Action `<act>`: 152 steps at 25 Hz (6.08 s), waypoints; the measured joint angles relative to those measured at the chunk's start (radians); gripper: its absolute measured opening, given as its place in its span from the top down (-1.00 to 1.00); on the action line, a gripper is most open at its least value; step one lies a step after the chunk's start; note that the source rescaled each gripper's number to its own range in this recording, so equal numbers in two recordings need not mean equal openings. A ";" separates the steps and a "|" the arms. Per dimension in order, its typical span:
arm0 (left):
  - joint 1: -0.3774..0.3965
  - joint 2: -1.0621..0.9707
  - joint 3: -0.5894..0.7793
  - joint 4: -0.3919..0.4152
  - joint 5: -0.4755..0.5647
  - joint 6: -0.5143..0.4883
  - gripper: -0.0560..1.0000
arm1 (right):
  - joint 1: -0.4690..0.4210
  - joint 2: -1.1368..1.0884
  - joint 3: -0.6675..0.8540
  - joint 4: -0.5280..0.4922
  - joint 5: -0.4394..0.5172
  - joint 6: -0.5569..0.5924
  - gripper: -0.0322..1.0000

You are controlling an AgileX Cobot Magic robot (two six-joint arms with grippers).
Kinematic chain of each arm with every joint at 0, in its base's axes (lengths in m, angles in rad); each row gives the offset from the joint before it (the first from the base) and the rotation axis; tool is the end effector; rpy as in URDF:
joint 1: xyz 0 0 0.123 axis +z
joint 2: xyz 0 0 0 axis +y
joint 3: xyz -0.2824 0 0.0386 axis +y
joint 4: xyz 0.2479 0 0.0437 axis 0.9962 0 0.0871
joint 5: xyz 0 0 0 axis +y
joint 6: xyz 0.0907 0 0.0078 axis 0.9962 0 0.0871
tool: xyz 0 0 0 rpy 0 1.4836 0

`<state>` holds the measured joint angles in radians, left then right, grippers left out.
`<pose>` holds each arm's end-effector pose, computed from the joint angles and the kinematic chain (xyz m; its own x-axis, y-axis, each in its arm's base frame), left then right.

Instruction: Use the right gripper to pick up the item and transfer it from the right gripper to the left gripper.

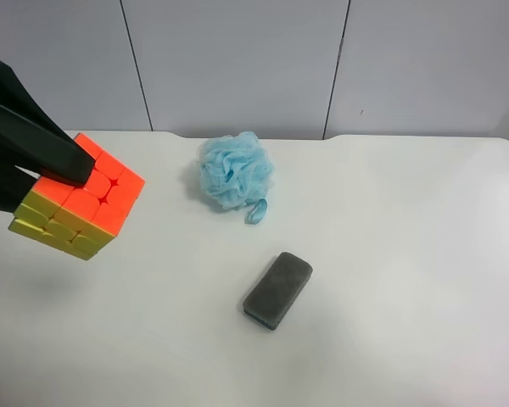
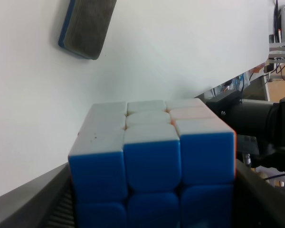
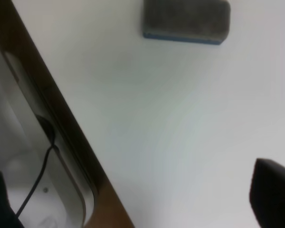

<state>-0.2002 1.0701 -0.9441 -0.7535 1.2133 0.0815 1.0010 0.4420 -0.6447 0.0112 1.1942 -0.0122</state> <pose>0.1638 -0.0928 0.3381 -0.9618 0.0123 -0.2736 0.1980 0.7214 -0.6636 0.0270 0.0438 0.2998 -0.4172 -0.6661 -0.6183 -0.8488 0.5286 0.0032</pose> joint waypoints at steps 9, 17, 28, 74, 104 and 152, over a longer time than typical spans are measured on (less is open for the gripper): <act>0.000 0.000 0.000 0.000 0.000 0.006 0.86 | 0.000 -0.267 0.145 -0.011 -0.112 0.064 -0.99; 0.000 0.000 0.000 0.000 0.000 0.007 0.86 | 0.000 -0.280 0.150 -0.011 -0.124 0.066 -0.99; 0.000 0.000 0.000 0.000 0.000 0.011 0.86 | -0.142 -0.341 0.150 -0.011 -0.130 0.066 -0.99; 0.000 0.667 -0.001 0.855 -0.769 -0.103 0.86 | -0.766 -0.445 0.150 -0.004 -0.131 0.066 -0.99; 0.000 0.352 -0.156 0.845 -0.205 -0.111 -0.98 | -0.766 -0.445 0.150 -0.004 -0.131 0.066 -0.99; 0.000 -1.073 0.439 0.794 -0.150 -0.134 -1.00 | -0.767 -0.445 0.150 -0.005 -0.131 0.066 -0.99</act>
<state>-0.2002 -0.0028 -0.5054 0.0405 1.0630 -0.0521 0.2343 -0.0028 -0.4943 0.0060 1.0634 0.0536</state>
